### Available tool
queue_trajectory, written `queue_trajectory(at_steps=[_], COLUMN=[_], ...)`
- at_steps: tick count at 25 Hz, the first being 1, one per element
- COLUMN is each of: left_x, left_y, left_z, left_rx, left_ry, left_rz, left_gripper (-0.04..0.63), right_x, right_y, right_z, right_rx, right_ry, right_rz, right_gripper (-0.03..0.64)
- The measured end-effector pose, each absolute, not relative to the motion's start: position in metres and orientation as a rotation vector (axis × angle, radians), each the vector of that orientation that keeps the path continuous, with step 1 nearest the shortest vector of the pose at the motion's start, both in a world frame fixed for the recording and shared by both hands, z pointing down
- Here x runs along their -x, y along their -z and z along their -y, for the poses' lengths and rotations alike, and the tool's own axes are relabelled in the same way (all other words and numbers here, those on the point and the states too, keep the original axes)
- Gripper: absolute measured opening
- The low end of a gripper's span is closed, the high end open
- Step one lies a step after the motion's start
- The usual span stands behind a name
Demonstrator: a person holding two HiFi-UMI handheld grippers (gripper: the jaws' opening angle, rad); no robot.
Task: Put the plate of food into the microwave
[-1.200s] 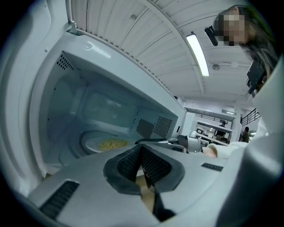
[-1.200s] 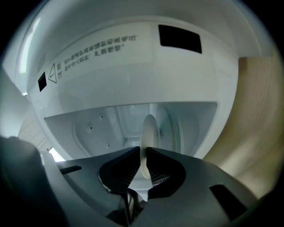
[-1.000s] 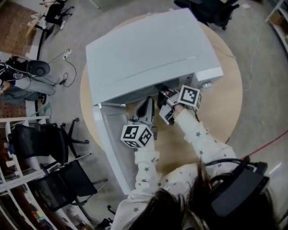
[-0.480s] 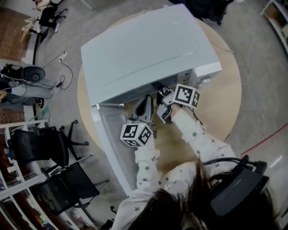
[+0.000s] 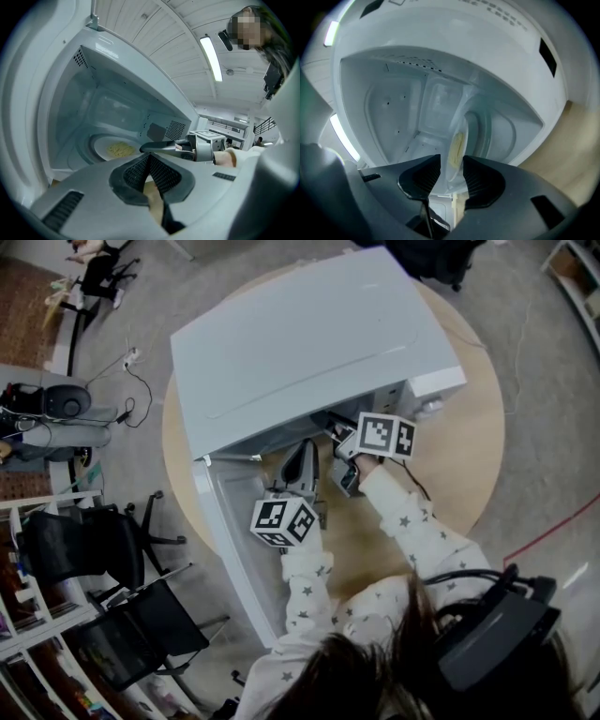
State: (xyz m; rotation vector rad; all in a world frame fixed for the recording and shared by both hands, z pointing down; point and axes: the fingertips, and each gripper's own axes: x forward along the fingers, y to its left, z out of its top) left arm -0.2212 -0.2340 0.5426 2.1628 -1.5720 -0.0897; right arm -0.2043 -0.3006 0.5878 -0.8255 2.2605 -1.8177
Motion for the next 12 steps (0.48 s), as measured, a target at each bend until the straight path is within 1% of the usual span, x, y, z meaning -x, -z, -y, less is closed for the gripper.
queue_trajectory(at_steps=[4,12], left_x=[0.222,0.22], left_y=[-0.544,-0.546], left_z=[0.232,0.227], left_rx=[-2.163,-2.162], left_ry=[0.089,0.082], left_rz=[1.568,1.561], left_gripper=[-0.005,-0.006], right_x=[0.203,0.198], right_y=[-0.596,-0.602], right_z=[0.293,0.282], right_rx=[0.911,0.943], right_ry=[1.811,1.854], right_rz=[-2.348,-2.353], right_gripper=[0.135,0.135])
